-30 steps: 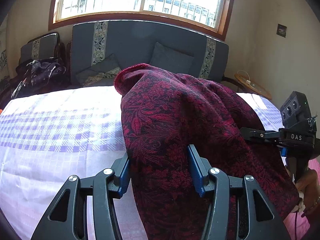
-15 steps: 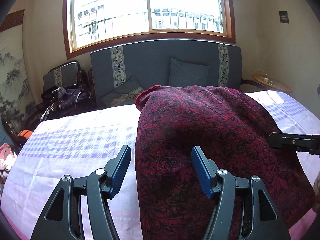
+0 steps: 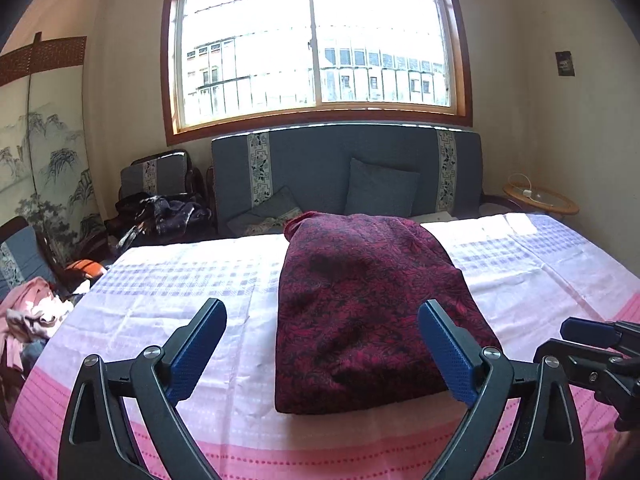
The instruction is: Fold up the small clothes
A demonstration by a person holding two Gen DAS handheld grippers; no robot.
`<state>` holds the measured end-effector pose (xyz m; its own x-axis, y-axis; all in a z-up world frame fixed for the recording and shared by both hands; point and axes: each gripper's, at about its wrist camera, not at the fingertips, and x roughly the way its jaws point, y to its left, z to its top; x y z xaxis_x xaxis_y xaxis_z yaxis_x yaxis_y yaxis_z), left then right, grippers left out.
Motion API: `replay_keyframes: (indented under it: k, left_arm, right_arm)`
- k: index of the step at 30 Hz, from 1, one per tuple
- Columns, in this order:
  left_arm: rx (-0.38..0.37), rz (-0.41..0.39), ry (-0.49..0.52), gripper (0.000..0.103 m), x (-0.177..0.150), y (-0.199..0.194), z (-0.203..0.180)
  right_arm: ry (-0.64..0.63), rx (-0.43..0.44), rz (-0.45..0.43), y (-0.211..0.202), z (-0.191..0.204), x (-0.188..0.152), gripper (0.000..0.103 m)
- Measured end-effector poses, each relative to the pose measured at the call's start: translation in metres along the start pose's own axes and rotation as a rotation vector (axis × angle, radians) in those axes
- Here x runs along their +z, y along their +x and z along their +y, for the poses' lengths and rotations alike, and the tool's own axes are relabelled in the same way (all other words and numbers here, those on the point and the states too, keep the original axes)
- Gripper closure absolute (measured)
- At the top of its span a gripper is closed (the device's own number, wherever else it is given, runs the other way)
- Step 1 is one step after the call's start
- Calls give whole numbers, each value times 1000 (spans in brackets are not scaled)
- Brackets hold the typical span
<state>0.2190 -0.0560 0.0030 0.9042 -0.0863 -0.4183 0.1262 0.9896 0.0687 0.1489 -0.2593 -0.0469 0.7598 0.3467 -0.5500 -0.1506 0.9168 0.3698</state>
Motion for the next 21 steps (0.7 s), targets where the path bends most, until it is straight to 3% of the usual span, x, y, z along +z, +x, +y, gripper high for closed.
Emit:
replay_keyframes:
  k: [9, 13, 18, 21]
  left_arm:
    - [73, -108, -23, 0, 1, -109, 1]
    - [27, -150, -57, 0, 4, -149, 8]
    - [-55, -142, -67, 0, 5, -181, 12]
    - [-49, -175, -63, 0, 1, -197, 11]
  right_arm:
    - [-41, -133, -129, -80, 39, -35, 7]
    - [-89, -181, -166, -107, 56, -46, 3]
    - [-118, -166, -201, -136, 70, -56, 2]
    - [-123, -165, -205, -146, 75, -61, 1]
